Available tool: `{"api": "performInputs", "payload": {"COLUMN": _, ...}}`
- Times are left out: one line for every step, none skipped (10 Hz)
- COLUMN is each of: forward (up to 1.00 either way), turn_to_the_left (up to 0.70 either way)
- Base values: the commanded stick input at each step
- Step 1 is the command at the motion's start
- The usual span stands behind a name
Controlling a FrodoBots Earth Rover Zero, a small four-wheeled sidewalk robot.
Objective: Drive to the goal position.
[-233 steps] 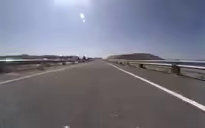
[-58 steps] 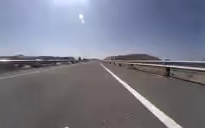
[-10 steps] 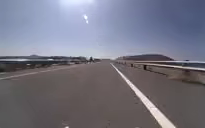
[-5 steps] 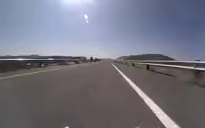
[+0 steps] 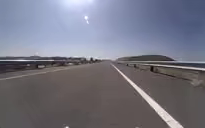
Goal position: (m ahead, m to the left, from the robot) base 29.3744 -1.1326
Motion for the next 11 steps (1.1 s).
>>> {"api": "performInputs", "payload": {"forward": 1.0, "turn_to_the_left": 0.0}}
{"api": "performInputs", "payload": {"forward": 1.0, "turn_to_the_left": 0.0}}
{"api": "performInputs", "payload": {"forward": 1.0, "turn_to_the_left": 0.0}}
{"api": "performInputs", "payload": {"forward": 1.0, "turn_to_the_left": 0.0}}
{"api": "performInputs", "payload": {"forward": 1.0, "turn_to_the_left": 0.0}}
{"api": "performInputs", "payload": {"forward": 1.0, "turn_to_the_left": 0.0}}
{"api": "performInputs", "payload": {"forward": 1.0, "turn_to_the_left": 0.0}}
{"api": "performInputs", "payload": {"forward": 1.0, "turn_to_the_left": 0.0}}
{"api": "performInputs", "payload": {"forward": 1.0, "turn_to_the_left": 0.0}}
{"api": "performInputs", "payload": {"forward": 1.0, "turn_to_the_left": 0.0}}
{"api": "performInputs", "payload": {"forward": 1.0, "turn_to_the_left": 0.0}}
